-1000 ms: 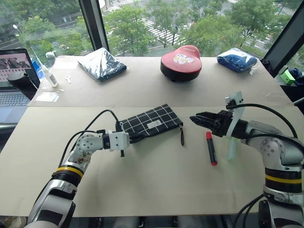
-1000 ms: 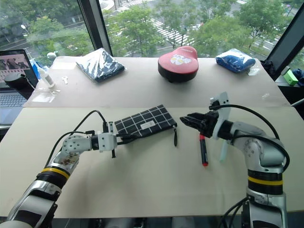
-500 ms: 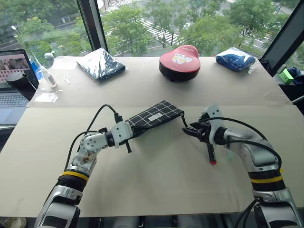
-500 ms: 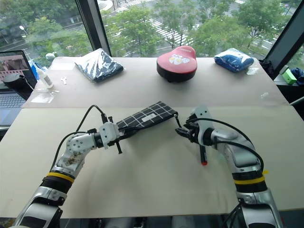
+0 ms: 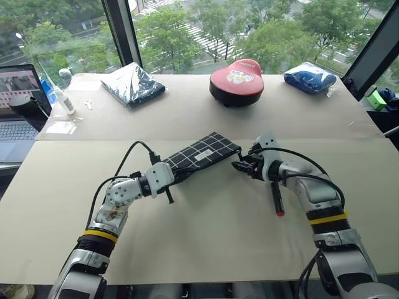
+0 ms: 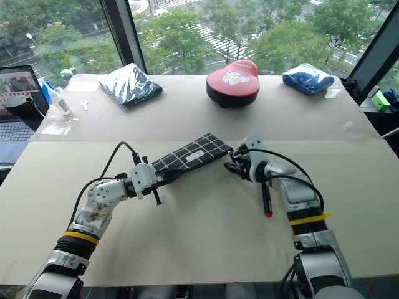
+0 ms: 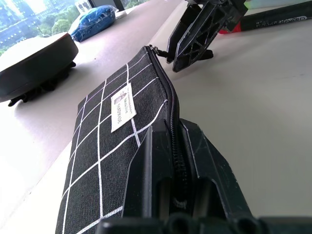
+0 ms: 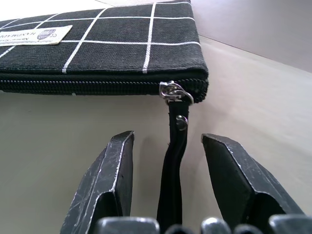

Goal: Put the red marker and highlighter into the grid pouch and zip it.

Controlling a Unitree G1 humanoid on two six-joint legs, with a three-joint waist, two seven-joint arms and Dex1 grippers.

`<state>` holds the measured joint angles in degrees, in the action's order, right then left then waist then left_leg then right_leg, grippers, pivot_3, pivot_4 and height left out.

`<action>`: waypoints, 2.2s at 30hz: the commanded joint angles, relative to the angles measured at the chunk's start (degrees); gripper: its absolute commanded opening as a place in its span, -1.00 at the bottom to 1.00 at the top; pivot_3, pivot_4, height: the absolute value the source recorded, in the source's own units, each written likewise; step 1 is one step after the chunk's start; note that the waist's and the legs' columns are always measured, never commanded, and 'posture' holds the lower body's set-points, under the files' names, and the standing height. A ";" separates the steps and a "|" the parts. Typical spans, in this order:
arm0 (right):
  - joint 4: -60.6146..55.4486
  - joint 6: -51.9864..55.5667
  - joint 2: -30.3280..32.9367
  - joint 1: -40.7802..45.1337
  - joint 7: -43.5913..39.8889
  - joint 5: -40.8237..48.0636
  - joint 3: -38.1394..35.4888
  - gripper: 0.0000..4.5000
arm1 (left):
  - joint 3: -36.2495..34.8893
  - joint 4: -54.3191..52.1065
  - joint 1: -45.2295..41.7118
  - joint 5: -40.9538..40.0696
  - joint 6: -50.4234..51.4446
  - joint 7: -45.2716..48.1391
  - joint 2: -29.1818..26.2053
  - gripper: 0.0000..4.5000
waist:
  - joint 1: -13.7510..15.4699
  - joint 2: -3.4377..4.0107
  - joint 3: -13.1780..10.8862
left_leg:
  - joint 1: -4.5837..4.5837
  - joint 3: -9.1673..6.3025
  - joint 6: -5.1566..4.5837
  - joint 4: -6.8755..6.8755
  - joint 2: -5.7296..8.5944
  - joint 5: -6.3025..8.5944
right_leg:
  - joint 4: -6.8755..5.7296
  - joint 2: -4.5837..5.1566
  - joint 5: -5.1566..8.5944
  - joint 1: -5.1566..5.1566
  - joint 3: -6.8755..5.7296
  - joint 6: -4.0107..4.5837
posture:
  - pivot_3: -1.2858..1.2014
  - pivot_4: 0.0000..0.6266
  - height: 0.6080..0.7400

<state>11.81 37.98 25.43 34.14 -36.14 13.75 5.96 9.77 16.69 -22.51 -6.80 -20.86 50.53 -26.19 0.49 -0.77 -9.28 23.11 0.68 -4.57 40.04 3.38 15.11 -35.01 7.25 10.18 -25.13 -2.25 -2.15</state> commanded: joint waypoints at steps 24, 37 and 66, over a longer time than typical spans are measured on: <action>-14.17 1.66 -2.08 3.34 -13.41 0.97 10.95 -0.98 | -0.84 -1.97 0.43 -0.41 0.67 -0.86 1.40 -1.00 | -0.15 0.00 0.00 | 0.00 -0.02 0.02 -0.01 -0.01 -0.01 | -0.03 -0.01 0.00 -0.05 -0.01 0.00 | 0.03 -0.52 1.00; -17.91 3.68 -0.65 0.34 -17.27 2.27 13.99 -0.98 | -1.46 -1.78 -0.38 -0.64 1.21 -0.60 1.48 -1.00 | 0.07 0.00 0.00 | 0.03 -0.05 0.12 0.00 0.01 -0.06 | -0.02 0.01 0.00 -0.06 -0.04 0.00 | 0.03 -0.52 1.00; -14.08 6.40 -5.65 1.41 -10.92 2.86 8.28 -0.98 | -1.55 -1.78 -1.89 -0.90 2.39 -0.43 3.63 -1.00 | 0.03 0.00 0.00 | 0.04 -0.07 0.23 0.00 0.02 -0.12 | -0.03 0.01 0.00 -0.06 -0.05 0.00 | 0.03 -0.52 1.00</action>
<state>-3.36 46.08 20.44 33.86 -49.06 16.86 16.52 8.73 16.68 -23.60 -6.82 -18.49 50.23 -23.01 0.52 -0.77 -9.28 23.15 0.60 -4.34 40.04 3.41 14.98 -35.04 7.26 10.18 -25.20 -2.30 -2.14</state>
